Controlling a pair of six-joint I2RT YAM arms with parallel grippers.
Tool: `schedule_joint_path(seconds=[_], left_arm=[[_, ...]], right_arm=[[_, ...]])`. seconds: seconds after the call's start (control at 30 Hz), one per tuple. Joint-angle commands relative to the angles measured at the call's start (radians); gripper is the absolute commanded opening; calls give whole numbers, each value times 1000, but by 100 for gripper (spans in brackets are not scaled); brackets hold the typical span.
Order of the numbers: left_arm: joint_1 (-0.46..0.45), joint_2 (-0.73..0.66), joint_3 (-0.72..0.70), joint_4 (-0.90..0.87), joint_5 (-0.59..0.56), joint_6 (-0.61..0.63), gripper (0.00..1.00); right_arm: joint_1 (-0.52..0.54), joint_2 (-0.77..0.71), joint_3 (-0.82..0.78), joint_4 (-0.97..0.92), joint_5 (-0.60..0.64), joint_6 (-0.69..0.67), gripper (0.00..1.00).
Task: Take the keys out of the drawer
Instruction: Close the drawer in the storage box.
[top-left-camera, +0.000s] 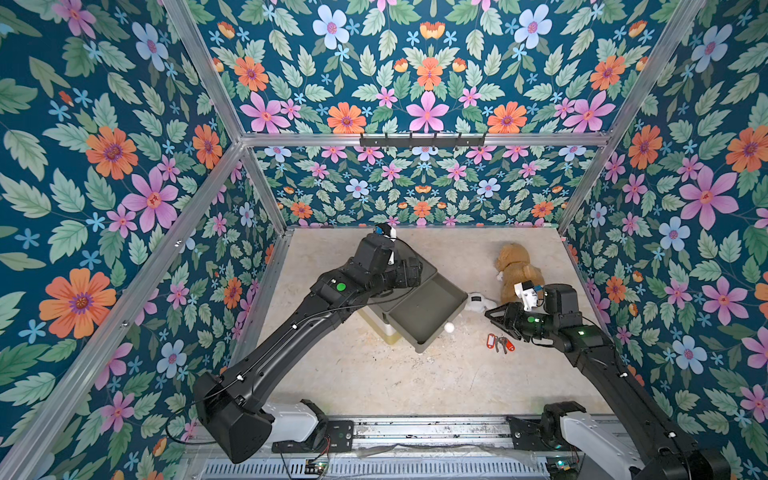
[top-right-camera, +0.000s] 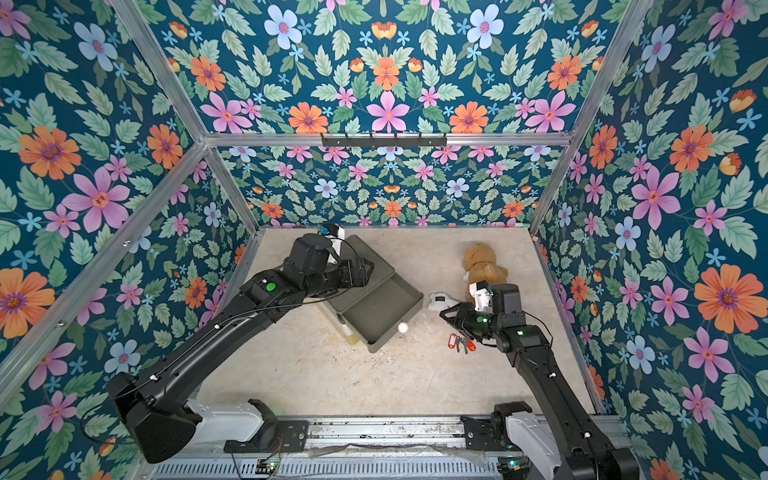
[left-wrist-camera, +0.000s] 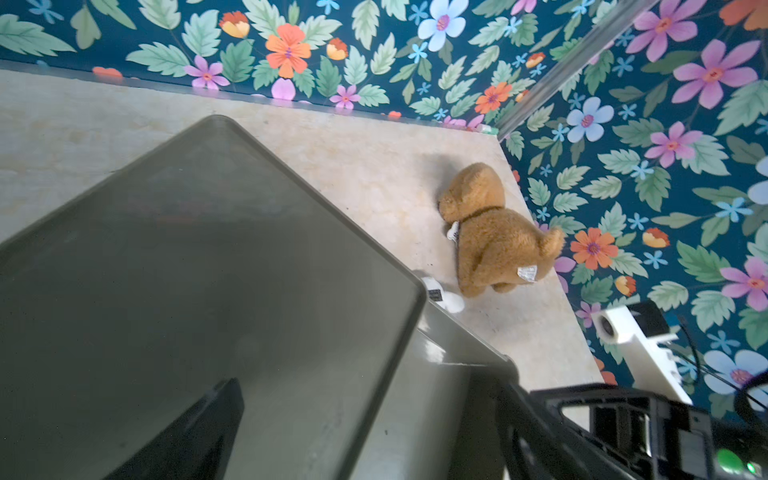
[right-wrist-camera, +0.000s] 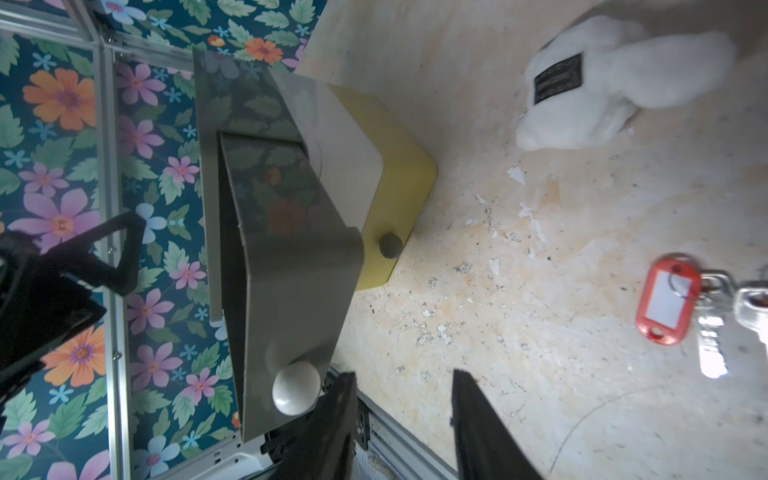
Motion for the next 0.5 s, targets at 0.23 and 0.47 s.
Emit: schedule_joint_path(seconds=[0.23,0.47], left_arm=[[79,0,-34,5,108,-20,99],[120,3,-98,50,158,-30,99]], right_arm=[[72,-29,-28,63,-33,82,43],[174,11,-25,136,14,135,43]])
